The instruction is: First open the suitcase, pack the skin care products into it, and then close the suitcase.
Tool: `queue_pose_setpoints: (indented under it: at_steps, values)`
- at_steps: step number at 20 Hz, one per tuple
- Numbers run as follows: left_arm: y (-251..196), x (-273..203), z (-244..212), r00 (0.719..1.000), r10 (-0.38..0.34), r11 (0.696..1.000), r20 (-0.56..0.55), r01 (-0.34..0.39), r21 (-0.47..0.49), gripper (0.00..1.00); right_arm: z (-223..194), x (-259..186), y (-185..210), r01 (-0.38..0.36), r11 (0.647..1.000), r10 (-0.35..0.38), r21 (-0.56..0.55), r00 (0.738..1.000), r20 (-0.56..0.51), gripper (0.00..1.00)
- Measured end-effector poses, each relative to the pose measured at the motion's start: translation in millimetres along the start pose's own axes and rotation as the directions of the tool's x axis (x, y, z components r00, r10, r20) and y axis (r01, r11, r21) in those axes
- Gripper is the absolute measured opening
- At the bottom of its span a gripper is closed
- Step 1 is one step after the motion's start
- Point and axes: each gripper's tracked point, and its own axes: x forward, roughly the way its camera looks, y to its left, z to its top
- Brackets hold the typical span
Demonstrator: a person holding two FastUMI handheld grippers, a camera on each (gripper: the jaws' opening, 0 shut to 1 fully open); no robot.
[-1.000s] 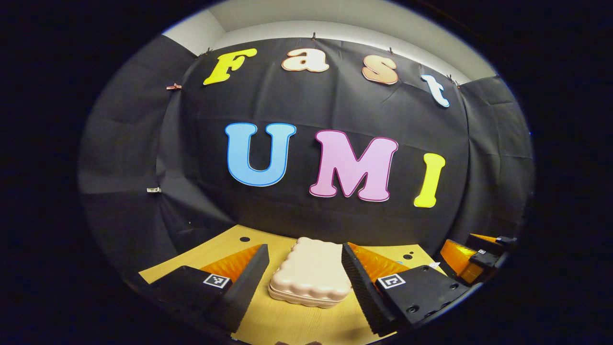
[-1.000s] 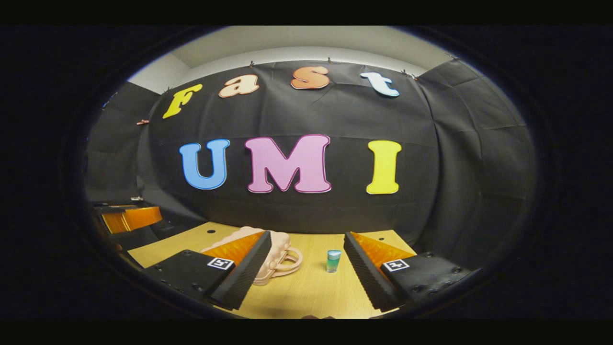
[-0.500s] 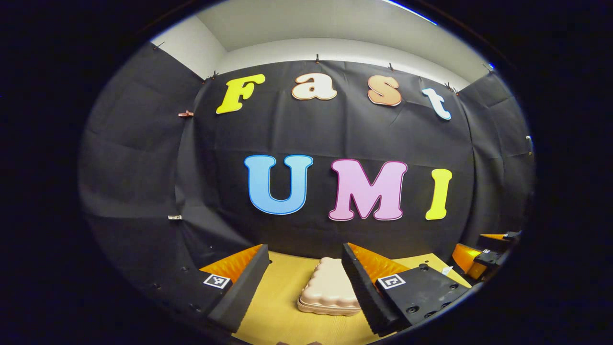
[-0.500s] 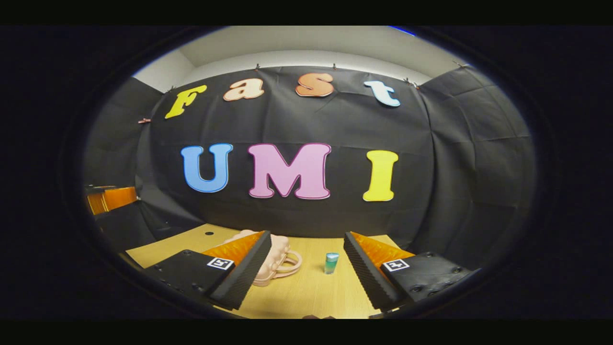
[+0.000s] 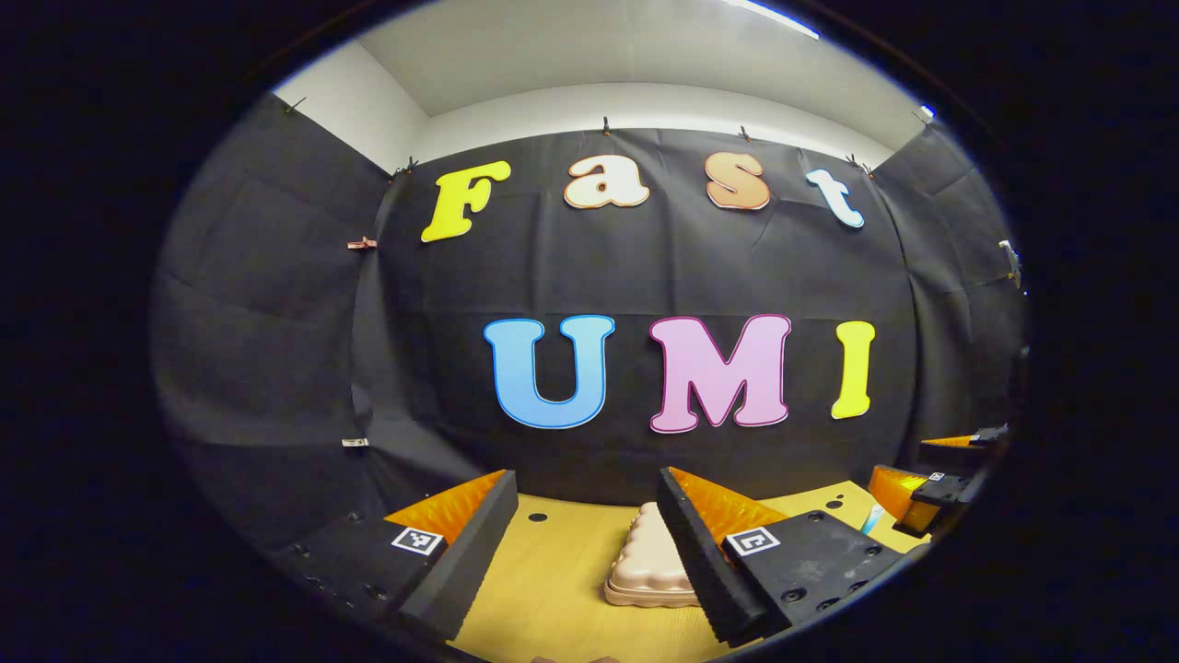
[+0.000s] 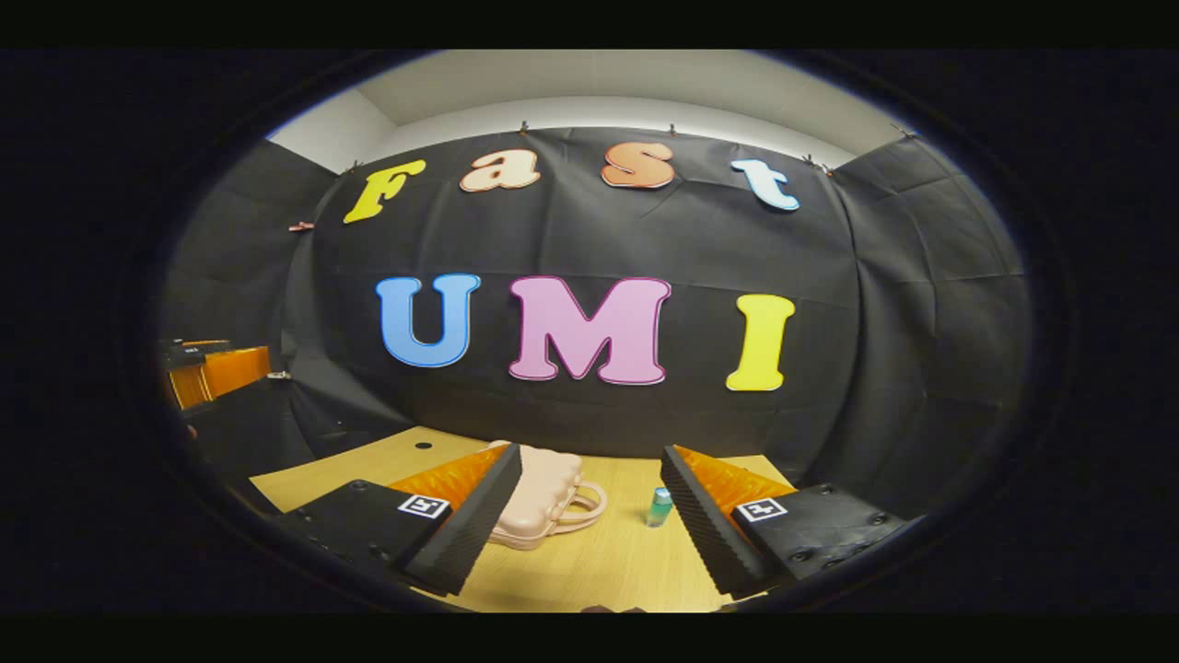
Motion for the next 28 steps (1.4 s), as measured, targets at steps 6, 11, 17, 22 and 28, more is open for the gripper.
queue_pose_setpoints:
  at_steps: [6, 11, 17, 22, 28]
  values:
    - [-11, -2, -9, 0.996, -0.078, 0.997, -0.034, 0.077, -0.024, 0.96, 4, -6, 10, 0.007, 1.000, -0.007, -0.012, 1.000, 0.011, 0.97]
    - [-63, 10, -22, 0.966, -0.249, 0.965, -0.076, 0.241, -0.102, 0.96, 26, -14, -14, 0.088, 0.996, -0.086, -0.019, 0.993, 0.077, 0.96]
    - [-177, 72, -55, 0.890, -0.422, 0.904, -0.173, 0.401, -0.146, 0.96, 40, -18, -92, 0.195, 0.981, -0.191, -0.018, 0.973, 0.130, 0.96]
    - [-264, 139, -141, 0.819, -0.466, 0.885, -0.335, 0.441, -0.150, 0.96, 15, -9, -154, 0.239, 0.971, -0.236, -0.024, 0.968, 0.090, 0.95]
    - [-317, 190, -254, 0.702, -0.464, 0.884, -0.540, 0.408, -0.230, 0.95, -48, 7, -196, 0.242, 0.970, -0.242, -0.015, 0.969, -0.043, 0.97]
